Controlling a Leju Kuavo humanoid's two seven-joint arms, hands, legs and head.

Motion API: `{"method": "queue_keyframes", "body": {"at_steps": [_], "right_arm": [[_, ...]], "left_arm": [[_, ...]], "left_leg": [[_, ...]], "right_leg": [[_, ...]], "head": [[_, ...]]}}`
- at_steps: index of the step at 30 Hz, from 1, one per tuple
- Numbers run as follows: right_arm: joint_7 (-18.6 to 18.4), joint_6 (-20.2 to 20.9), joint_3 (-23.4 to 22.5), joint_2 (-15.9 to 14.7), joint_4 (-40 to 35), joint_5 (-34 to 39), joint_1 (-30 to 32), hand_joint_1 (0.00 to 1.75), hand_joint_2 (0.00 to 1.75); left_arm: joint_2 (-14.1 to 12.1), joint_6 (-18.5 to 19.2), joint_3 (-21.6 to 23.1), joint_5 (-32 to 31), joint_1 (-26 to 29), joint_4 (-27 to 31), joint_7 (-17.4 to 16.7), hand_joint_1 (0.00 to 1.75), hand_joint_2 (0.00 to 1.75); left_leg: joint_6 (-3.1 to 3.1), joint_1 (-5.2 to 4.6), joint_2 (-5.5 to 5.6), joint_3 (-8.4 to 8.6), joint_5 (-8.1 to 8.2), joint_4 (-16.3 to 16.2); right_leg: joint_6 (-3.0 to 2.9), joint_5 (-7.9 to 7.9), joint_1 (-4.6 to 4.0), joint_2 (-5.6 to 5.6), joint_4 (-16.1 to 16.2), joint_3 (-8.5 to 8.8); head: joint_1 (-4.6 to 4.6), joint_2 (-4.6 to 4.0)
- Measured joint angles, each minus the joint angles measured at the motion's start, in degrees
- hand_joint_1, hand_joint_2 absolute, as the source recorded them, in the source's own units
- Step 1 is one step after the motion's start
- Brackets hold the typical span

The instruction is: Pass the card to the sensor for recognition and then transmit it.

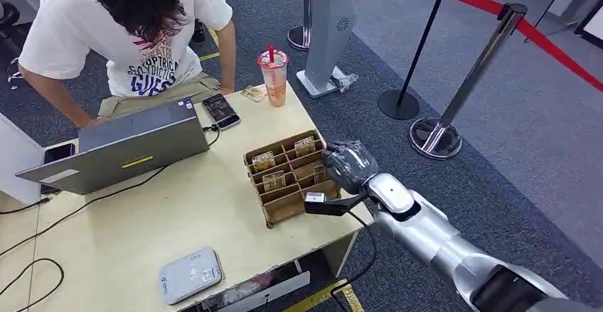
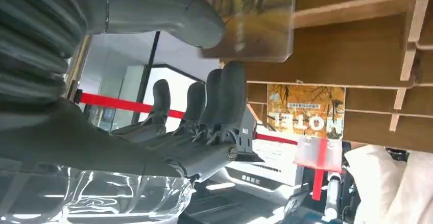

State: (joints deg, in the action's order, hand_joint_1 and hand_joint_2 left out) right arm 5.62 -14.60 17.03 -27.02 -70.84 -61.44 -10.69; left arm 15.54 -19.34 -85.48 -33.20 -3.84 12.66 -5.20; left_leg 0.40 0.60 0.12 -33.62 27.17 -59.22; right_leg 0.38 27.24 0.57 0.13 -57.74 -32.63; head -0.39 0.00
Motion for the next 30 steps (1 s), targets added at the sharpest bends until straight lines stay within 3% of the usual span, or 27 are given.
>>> {"method": "queue_keyframes", "body": {"at_steps": [13,20,30], "right_arm": [[0.04,0.18,0.15,-0.09,0.07,-0.39,-1.35,1.06,1.75],[0.04,0.24,0.15,-0.09,0.09,-0.35,-1.36,0.99,1.75],[0.04,0.83,0.15,-0.28,0.09,0.07,-0.58,1.1,1.75]], "left_arm": [[0.04,-0.48,0.0,0.28,0.03,0.0,0.0,0.0,0.0],[0.04,-0.48,-0.02,0.37,0.02,0.0,0.0,0.0,0.0],[0.02,-0.04,0.0,0.37,0.07,0.0,0.0,0.0,0.0]], "left_leg": [[0.0,0.0,0.02,-0.01,0.0,0.0],[0.0,0.0,0.01,-0.01,0.0,0.0],[0.0,0.0,0.01,-0.01,0.0,0.0]], "right_leg": [[0.0,0.0,0.0,0.02,0.0,0.0],[0.0,0.0,0.0,0.02,0.0,0.0],[0.0,0.0,0.0,0.01,0.0,-0.01]], "head": [[0.0,0.0],[0.0,0.0],[0.0,0.0]]}}
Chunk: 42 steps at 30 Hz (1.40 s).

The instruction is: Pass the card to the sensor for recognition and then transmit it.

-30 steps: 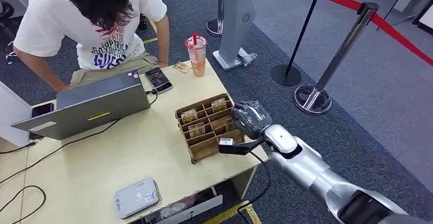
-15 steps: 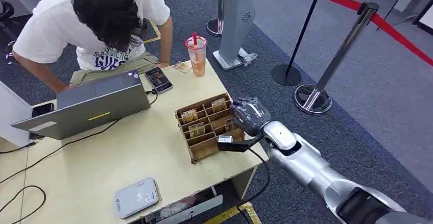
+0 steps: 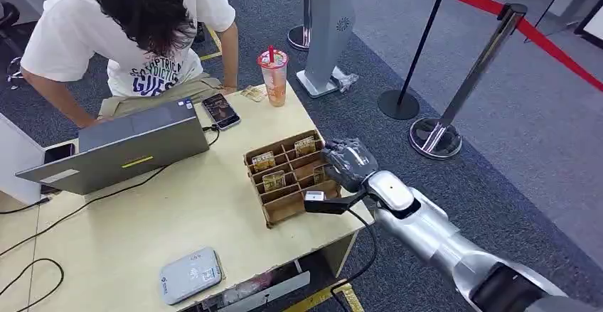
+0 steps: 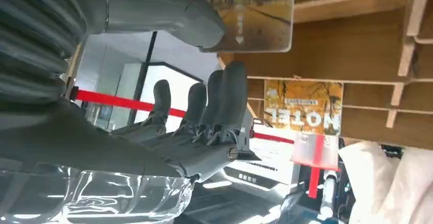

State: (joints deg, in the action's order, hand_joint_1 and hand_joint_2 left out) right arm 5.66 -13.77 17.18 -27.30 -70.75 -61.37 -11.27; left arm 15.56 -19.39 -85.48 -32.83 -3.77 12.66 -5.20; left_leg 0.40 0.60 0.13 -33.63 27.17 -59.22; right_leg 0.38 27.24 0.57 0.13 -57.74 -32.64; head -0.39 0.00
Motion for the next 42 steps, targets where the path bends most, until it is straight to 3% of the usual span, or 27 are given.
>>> {"method": "queue_keyframes", "body": {"at_steps": [22,26,30,33,36,42], "right_arm": [[0.66,0.42,0.0,-0.48,1.2,1.03,0.02,1.01,1.75],[1.01,0.63,0.13,-0.74,1.71,1.9,-0.21,1.19,1.75],[1.03,0.87,0.57,-0.74,2.05,1.9,-0.71,1.01,1.75],[1.03,1.16,1.03,-0.74,2.45,1.9,-1.31,1.12,1.75],[1.03,1.16,1.38,-0.74,2.8,1.88,-1.74,1.33,1.75],[0.85,1.05,2.1,-0.74,3.17,1.66,-2.3,1.34,1.75]], "left_arm": [[-0.24,0.7,0.0,-0.11,0.38,0.0,-0.52,0.0,0.0],[-0.44,0.68,0.0,-0.09,0.42,0.0,-0.52,0.0,0.0],[-0.52,0.53,0.0,0.02,0.44,0.0,-0.55,0.0,0.0],[-0.5,0.35,-0.02,0.09,0.44,0.0,-0.59,0.0,0.0],[-0.5,0.33,-0.02,0.09,0.44,0.0,-0.59,0.0,0.0],[-0.48,0.18,0.0,0.11,0.44,0.0,-0.59,0.0,0.0]], "left_leg": [[0.0,0.0,0.0,0.0,0.0,0.0],[0.0,0.0,0.0,-0.01,0.0,0.0],[0.0,0.0,-0.01,-0.01,0.0,0.0],[0.0,0.0,0.0,-0.01,0.0,0.0],[0.0,0.0,0.0,-0.01,0.0,0.0],[0.0,0.0,0.0,0.01,0.0,0.0]], "right_leg": [[0.0,0.0,0.0,0.0,0.0,-0.01],[0.0,0.0,0.0,0.0,0.0,-0.01],[0.0,0.0,0.0,0.0,0.0,0.0],[0.0,0.0,0.0,0.0,0.0,0.0],[0.0,0.0,0.0,0.0,0.0,0.0],[0.0,0.0,0.0,-0.01,0.0,0.0]], "head": [[0.0,0.0],[0.02,0.0],[0.0,0.0],[0.0,0.0],[0.02,0.0],[0.0,0.0]]}}
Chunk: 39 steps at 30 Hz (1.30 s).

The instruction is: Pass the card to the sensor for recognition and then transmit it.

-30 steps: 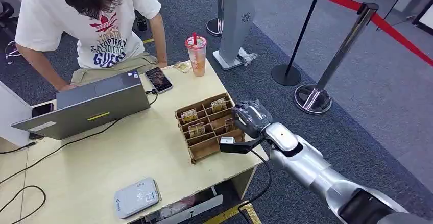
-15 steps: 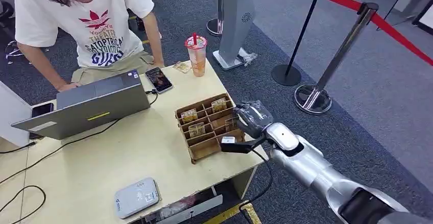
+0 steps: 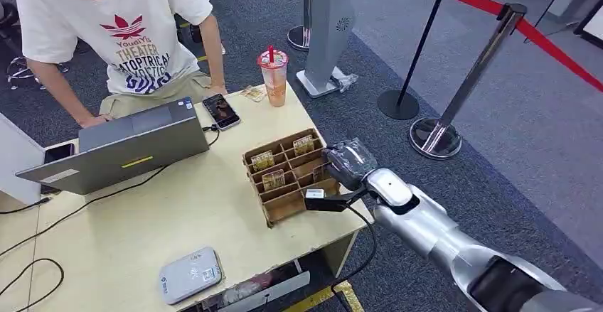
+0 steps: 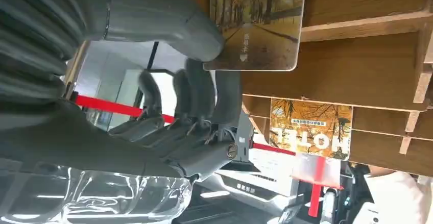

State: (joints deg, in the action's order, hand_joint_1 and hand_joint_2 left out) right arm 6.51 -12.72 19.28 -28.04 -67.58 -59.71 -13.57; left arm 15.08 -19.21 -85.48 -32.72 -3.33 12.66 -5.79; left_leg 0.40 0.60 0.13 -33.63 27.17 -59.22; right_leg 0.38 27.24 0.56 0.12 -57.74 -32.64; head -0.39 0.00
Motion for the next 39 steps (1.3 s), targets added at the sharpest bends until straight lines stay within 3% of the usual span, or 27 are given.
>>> {"method": "queue_keyframes", "body": {"at_steps": [13,23,39], "right_arm": [[0.33,1.71,0.81,0.0,1.16,1.75,-2.33,1.47,1.75],[3.34,6.18,2.1,-0.79,3.67,7.52,-8.26,1.45,1.75],[4.28,8.13,4.09,-1.49,5.49,11.67,-13.82,1.43,1.75]], "left_arm": [[-0.02,-0.02,-0.02,-0.04,0.0,0.0,0.0,0.0,0.0],[-0.07,-0.02,0.0,-0.2,-0.01,0.0,0.06,0.0,0.0],[-0.07,-0.02,-0.02,-0.2,0.04,0.0,0.55,0.0,0.0]], "left_leg": [[0.0,0.0,0.0,0.0,0.0,0.0],[-0.02,-0.01,-0.01,0.0,-0.02,0.0],[-0.03,-0.01,0.0,-0.01,-0.02,0.0]], "right_leg": [[0.0,-0.01,0.0,-0.01,0.0,0.01],[0.0,-0.01,0.01,-0.02,0.0,0.0],[0.0,-0.01,0.0,0.0,0.0,0.0]], "head": [[0.0,0.0],[0.02,0.0],[0.0,0.0]]}}
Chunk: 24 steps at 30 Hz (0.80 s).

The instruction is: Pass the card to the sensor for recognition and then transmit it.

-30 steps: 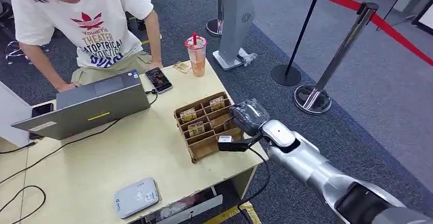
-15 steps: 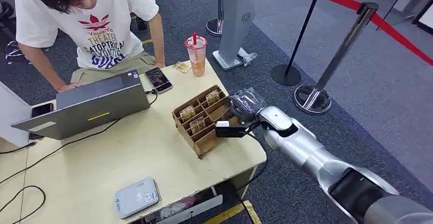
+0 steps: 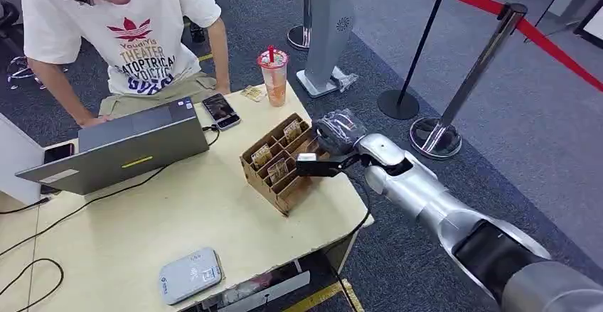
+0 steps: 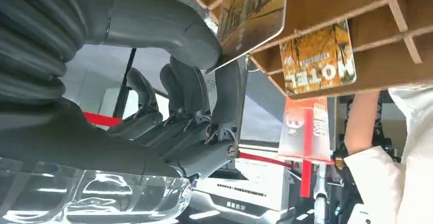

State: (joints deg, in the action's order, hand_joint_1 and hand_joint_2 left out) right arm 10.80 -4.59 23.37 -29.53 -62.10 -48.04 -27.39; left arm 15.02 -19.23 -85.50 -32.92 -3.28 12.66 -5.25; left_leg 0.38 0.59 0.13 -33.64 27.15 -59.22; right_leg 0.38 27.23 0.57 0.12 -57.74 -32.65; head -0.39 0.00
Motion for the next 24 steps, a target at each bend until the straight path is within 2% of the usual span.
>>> {"method": "queue_keyframes", "body": {"at_steps": [12,17,24], "right_arm": [[0.59,2.91,2.05,-1.29,1.35,0.92,-6.54,1.47,1.75],[0.74,5.44,3.32,-3.32,1.29,2.76,-10.1,1.45,1.75],[-0.17,6.12,5.18,-8.41,-0.98,8.0,-12.37,1.47,1.75]], "left_arm": [[-0.02,0.0,0.02,-0.17,0.03,0.0,0.07,0.0,0.0],[-0.04,0.04,0.02,-0.35,0.03,0.0,0.68,0.0,0.0],[-0.15,0.55,0.02,-0.66,0.06,0.0,1.38,0.0,0.0]], "left_leg": [[-0.03,-0.01,0.01,0.0,-0.02,-0.01],[-0.03,-0.02,0.02,-0.01,-0.02,-0.01],[-0.03,-0.03,0.09,-0.03,-0.02,-0.02]], "right_leg": [[0.0,0.0,0.0,0.01,0.0,0.0],[0.0,0.0,0.02,0.03,0.0,0.0],[0.0,0.0,0.03,0.09,0.0,0.0]], "head": [[0.0,0.0],[0.0,0.0],[0.0,0.0]]}}
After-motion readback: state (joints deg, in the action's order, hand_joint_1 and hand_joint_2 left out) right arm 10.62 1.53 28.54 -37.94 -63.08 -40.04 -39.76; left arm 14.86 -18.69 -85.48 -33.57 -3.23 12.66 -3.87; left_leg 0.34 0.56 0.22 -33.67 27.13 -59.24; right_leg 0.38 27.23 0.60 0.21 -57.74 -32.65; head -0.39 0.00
